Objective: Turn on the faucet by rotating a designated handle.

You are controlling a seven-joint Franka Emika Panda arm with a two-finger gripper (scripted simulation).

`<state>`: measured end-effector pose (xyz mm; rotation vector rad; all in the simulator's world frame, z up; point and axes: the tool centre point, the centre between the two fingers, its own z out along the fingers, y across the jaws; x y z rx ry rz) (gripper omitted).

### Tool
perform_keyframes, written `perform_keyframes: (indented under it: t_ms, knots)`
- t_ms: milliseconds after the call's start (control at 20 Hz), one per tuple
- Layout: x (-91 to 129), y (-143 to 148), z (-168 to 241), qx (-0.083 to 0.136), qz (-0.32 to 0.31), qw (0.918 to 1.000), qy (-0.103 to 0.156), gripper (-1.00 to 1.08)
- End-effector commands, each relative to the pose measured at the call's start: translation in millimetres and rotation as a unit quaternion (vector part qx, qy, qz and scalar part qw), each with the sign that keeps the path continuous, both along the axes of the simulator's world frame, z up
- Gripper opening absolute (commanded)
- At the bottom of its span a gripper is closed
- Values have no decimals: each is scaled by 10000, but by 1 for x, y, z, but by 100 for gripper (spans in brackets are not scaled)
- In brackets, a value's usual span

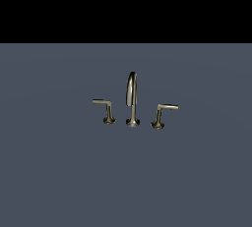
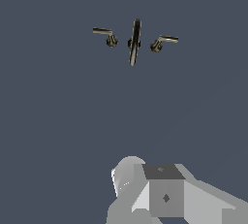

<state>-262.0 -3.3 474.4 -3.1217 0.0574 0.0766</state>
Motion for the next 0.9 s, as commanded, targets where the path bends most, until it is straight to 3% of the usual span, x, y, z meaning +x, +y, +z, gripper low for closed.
perform_keyframes:
  t_ms: [0, 400, 850]
  knots:
    - [0, 0, 0, 0, 0, 10000, 0, -100]
    - [4, 3, 1, 157, 186, 9997, -44, -100]
    - [11, 3, -1, 188, 73, 9998, -42, -100]
